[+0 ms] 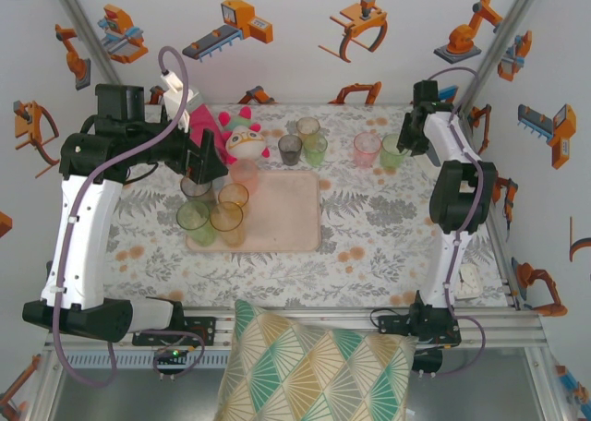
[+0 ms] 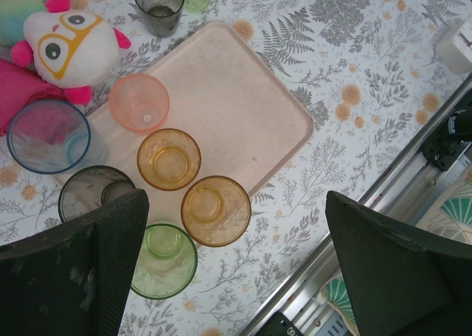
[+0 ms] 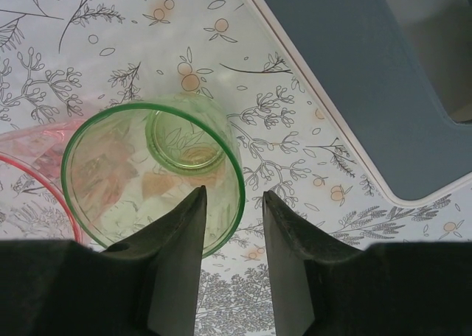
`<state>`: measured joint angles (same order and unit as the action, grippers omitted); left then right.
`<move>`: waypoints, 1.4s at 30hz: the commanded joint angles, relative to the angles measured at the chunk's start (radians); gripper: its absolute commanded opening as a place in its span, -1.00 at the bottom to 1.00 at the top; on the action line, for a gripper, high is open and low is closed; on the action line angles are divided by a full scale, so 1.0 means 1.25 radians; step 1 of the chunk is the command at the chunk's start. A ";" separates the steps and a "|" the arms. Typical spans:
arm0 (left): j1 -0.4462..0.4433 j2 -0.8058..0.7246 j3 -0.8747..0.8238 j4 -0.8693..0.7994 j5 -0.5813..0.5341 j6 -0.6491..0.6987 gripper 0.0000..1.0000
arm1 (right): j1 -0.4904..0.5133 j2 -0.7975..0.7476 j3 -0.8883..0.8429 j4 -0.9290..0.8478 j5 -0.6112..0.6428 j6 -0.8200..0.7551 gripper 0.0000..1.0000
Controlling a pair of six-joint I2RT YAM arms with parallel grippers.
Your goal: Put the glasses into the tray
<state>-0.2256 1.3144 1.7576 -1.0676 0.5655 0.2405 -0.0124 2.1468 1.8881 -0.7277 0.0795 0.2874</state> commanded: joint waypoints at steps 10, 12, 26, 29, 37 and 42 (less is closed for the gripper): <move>0.005 0.002 -0.010 -0.002 0.013 0.004 0.94 | -0.008 0.026 0.027 -0.022 0.021 -0.017 -0.36; 0.005 0.002 -0.008 -0.001 0.014 0.003 0.94 | -0.008 0.027 0.028 -0.024 0.020 -0.017 -0.39; 0.006 -0.002 -0.013 -0.001 0.007 0.004 0.94 | -0.008 0.024 0.029 -0.037 0.035 -0.021 -0.56; 0.007 -0.004 -0.014 -0.001 0.006 0.004 0.94 | -0.008 0.022 0.031 -0.038 0.034 -0.021 -0.61; 0.008 -0.003 -0.011 0.006 -0.011 -0.001 0.94 | -0.008 0.016 0.038 -0.045 0.033 -0.029 -0.75; 0.008 -0.002 -0.002 0.010 -0.026 -0.009 0.94 | -0.008 0.007 0.045 -0.050 0.030 -0.031 -0.80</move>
<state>-0.2214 1.3144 1.7508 -1.0660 0.5434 0.2401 -0.0158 2.1719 1.9068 -0.7692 0.1017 0.2630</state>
